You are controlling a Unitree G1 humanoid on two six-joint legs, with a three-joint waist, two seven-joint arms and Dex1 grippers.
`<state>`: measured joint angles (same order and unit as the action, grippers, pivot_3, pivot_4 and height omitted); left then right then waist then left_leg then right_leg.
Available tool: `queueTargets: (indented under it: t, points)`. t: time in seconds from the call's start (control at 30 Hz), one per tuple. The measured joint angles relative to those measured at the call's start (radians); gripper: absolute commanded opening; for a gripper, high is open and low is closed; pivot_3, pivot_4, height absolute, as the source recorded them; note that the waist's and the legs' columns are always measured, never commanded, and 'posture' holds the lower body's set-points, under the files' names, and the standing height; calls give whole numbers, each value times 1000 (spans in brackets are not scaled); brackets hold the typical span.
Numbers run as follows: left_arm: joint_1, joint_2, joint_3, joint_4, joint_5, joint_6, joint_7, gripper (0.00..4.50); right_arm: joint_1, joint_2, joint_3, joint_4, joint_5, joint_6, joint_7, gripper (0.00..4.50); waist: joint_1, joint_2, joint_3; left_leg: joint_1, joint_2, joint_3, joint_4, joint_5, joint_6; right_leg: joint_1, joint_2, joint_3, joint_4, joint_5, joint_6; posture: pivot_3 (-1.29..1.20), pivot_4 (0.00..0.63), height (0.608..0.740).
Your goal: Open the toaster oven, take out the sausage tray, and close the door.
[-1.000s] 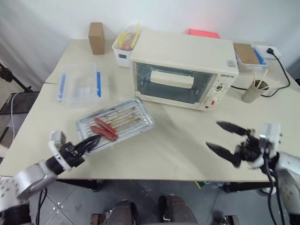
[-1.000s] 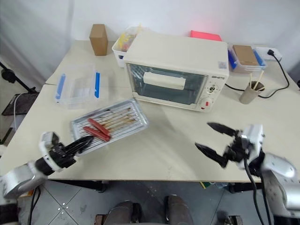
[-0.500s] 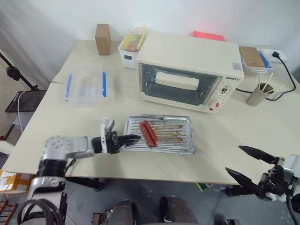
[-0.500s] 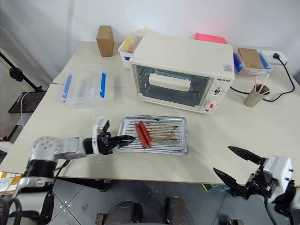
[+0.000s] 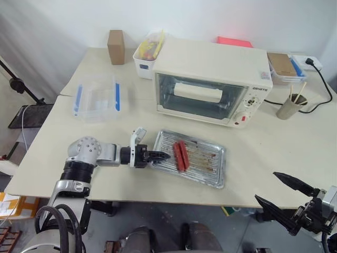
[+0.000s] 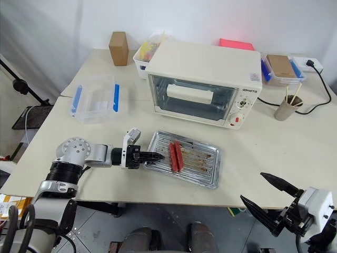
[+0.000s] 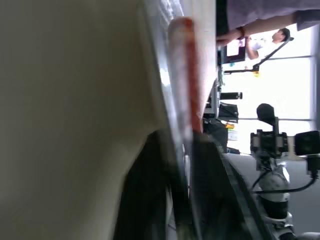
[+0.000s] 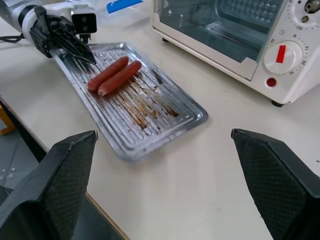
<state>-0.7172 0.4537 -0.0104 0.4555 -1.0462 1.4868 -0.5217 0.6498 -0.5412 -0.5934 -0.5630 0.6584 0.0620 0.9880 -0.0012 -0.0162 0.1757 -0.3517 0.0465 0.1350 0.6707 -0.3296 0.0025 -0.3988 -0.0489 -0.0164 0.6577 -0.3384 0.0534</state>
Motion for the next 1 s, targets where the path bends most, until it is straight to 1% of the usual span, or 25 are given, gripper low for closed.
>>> queueTargets:
  t: [0.03, 0.07, 0.13, 0.17, 0.2, 0.3, 0.33, 0.37, 0.43, 0.47, 0.5, 0.57, 0.67, 0.77, 0.87, 1.0]
  points:
    - [1, -3, 0, 0, 6, 4, -5, 1998, 0, 0, 1, -2, 0, 0, -1, 4500, 0, 0, 0, 0, 0, 0, -1, 0, 0, 0, 0, 0, 0, 0, 0, 0, 150, 740]
    - [4, -3, 1, -3, 21, 8, -15, 2362, -2, 0, 5, -4, -1, 1, -5, 4500, -1, 0, 0, 0, 0, 0, -2, 0, 0, 0, 0, 0, -1, 0, 0, 0, 150, 740]
    - [14, 1, 12, -19, 34, 8, -46, 2971, -4, 0, 18, -5, -5, 2, -10, 4500, -2, 0, 0, 1, 0, 0, -4, 0, -1, 0, 0, 0, -2, 0, 0, 0, 150, 740]
    - [21, 3, 17, -27, 36, 7, -62, 3197, -5, 1, 28, -5, -9, 3, -11, 4500, -2, 0, 0, 1, 0, 0, -4, 1, -1, -1, 1, 0, -2, 0, -1, 0, 150, 740]
    - [27, 4, 20, -36, 37, 5, -73, 3543, -5, 1, 33, -5, -10, 3, -11, 4500, -2, 0, 0, 1, 0, 0, -4, 1, -1, -1, 1, 0, -2, 0, -1, 0, 150, 740]
    - [72, 59, 21, -111, 47, -35, -145, 4351, -10, 0, 41, -5, -13, 3, -12, 4500, -10, 0, 0, 1, 1, 0, -5, 1, -2, -1, 1, 0, -1, -1, -1, 0, 150, 740]
    - [96, 87, 20, -150, 61, -72, -175, 4459, -15, 0, 42, -5, -13, 3, -12, 4500, -15, 0, 0, 1, 1, 0, -6, 2, -3, -1, 1, 0, -1, -1, -1, 0, 150, 740]
    - [117, 116, 20, -176, 76, -109, -202, 4459, -15, 0, 42, -4, -13, 3, -11, 4500, -21, 0, 0, 2, 1, 0, -6, 2, -3, -1, 1, 0, -1, -1, -1, 0, 150, 740]
    - [179, 188, 11, -236, 139, -238, -286, 4459, -24, -3, 44, 3, -14, 2, -8, 4500, -32, 0, 0, 3, 1, 0, -8, 2, -4, -1, 1, 0, -1, -1, -2, 0, 150, 740]
    - [241, 242, 9, -274, 197, -372, -369, 4459, -33, -6, 45, 16, -16, 2, -4, 4500, -36, 0, 0, 4, 1, 0, -9, 2, -4, -1, 1, 0, -1, -2, -3, 0, 150, 740]
    - [280, 272, 10, -289, 237, -464, -417, 4459, -40, -7, 46, 26, -21, 2, -1, 4500, -36, 0, 0, 5, 1, 0, -10, 2, -5, -1, 1, 0, -1, -2, -4, 0, 150, 740]
    - [341, 308, 27, -291, 312, -634, -485, 4459, -64, -11, 55, 47, -26, 2, 5, 4500, -30, 0, 0, 5, 1, 0, -11, 2, -5, -1, 0, 0, -1, -2, -5, 0, 150, 740]
    - [386, 324, 61, -280, 396, -826, -538, 4459, -104, -23, 76, 68, -37, 1, 13, 4500, -23, 0, 0, 4, 0, -1, -13, 0, -1, -2, -3, -2, -2, -2, -5, 0, 150, 740]
    - [409, 334, 95, -268, 471, -1036, -593, 4459, -138, -29, 78, 88, -43, -5, 23, 4500, -20, 0, 0, -3, -4, -3, -14, 2, 0, -9, -7, -4, -2, -2, -5, 0, 150, 740]
    - [414, 326, 122, -239, 530, -1208, -616, 4459, -170, -34, 87, 118, -48, -14, 33, 4500, -22, 0, 0, -4, -5, -2, -16, 3, 1, -10, -8, -4, -4, -2, -4, 0, 150, 740]
    - [412, 295, 130, -211, 588, -1343, -613, 4459, -234, -54, 117, 159, -68, -19, 47, 4500, -24, 0, 0, -4, -6, -2, -16, 4, 3, -10, -8, -4, -4, -2, -3, 0, 150, 740]
